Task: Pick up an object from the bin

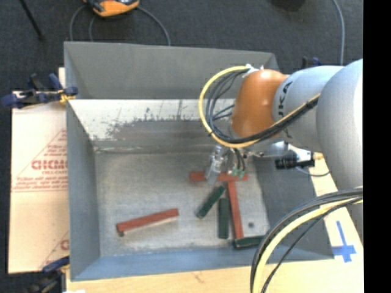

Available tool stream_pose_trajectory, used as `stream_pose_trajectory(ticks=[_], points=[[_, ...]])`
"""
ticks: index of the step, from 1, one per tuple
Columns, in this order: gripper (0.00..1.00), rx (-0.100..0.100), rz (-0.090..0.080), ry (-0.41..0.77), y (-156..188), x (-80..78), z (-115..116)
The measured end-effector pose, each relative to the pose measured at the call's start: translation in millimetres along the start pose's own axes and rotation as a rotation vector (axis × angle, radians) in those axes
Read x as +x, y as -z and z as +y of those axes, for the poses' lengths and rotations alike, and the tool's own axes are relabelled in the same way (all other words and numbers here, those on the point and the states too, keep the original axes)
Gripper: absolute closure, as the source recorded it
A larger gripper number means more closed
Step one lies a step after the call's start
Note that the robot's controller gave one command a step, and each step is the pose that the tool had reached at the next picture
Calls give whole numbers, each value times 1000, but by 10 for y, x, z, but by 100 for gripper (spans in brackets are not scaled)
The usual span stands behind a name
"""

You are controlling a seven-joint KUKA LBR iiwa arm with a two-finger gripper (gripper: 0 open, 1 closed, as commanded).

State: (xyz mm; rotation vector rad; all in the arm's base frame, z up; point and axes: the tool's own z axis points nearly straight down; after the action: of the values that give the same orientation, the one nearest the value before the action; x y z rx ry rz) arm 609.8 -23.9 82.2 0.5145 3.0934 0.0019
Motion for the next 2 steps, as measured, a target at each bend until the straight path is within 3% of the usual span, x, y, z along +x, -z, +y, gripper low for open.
stream_pose_trajectory(ticks=[2], points=[[100,0,2,1,199,-5,-3]])
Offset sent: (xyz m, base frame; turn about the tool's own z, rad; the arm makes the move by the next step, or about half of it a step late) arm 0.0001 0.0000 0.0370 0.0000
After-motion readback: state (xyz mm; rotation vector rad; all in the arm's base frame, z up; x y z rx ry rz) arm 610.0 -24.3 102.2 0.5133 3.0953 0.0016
